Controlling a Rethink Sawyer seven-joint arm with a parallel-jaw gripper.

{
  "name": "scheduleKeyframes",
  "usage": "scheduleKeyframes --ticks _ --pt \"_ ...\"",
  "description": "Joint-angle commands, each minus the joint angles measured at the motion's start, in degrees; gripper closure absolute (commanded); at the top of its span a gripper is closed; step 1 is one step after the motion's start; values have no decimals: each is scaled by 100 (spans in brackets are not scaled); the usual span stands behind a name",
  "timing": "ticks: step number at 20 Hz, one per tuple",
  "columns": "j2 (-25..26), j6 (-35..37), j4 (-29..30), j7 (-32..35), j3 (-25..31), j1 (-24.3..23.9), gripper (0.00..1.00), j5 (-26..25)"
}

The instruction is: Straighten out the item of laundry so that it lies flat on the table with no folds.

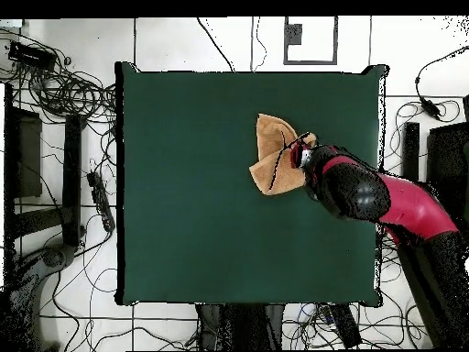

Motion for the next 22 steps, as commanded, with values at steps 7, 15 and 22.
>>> scheduleKeyframes --ticks 7,15,22 --pt "832 940 381 -1611 1134 -473 100 -774" --pt "659 1495 515 -1791 1449 -829 100 -1042" --pt "569 1605 813 -1790 1576 -1240 100 -1425"
